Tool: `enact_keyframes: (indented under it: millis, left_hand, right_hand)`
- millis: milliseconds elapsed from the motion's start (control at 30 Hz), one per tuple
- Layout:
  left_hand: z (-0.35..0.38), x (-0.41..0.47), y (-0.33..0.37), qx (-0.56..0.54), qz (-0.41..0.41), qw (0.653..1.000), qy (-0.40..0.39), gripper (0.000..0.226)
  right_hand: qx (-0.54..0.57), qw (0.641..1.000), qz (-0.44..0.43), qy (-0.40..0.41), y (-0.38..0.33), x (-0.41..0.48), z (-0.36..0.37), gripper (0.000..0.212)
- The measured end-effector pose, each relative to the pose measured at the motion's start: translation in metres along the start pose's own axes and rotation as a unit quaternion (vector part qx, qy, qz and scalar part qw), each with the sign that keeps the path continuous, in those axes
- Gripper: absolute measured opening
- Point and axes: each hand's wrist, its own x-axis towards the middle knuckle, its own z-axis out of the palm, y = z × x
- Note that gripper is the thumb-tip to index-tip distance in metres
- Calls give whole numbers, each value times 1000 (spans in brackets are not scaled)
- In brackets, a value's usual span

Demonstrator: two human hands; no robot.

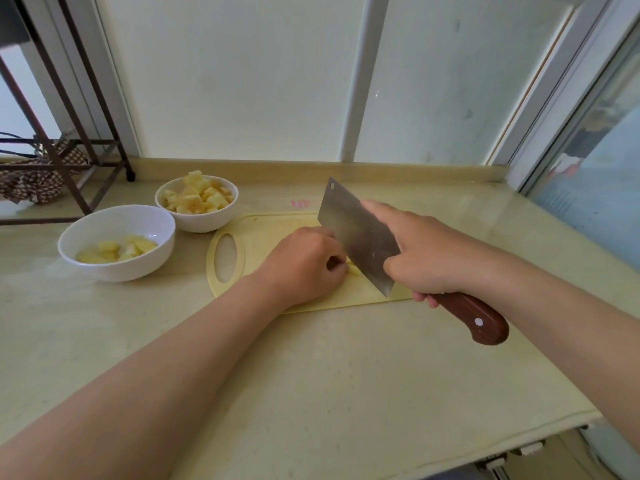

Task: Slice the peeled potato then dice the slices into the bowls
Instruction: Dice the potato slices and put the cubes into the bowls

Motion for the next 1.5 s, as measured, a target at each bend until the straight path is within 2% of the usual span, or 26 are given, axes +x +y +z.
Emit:
enact_keyframes:
  millis: [700,933,1100,1500]
  left_hand:
    - [-4,3,-3,3,1,1000,-28,17]
    - [-12,2,-8,-28,25,999,-27,10]
    - [-12,0,-6,-11,27,999,-13,7]
    - [-12,-1,-12,-24,23,999,-18,10]
  right_hand:
    - [-48,998,9,-32,-15,2,13,100]
    - [-10,1000,5,0,-20,29,16,101]
    - [43,999,4,22,-13,28,6,99]
    - [22,1000,-19,11,-12,16,8,98]
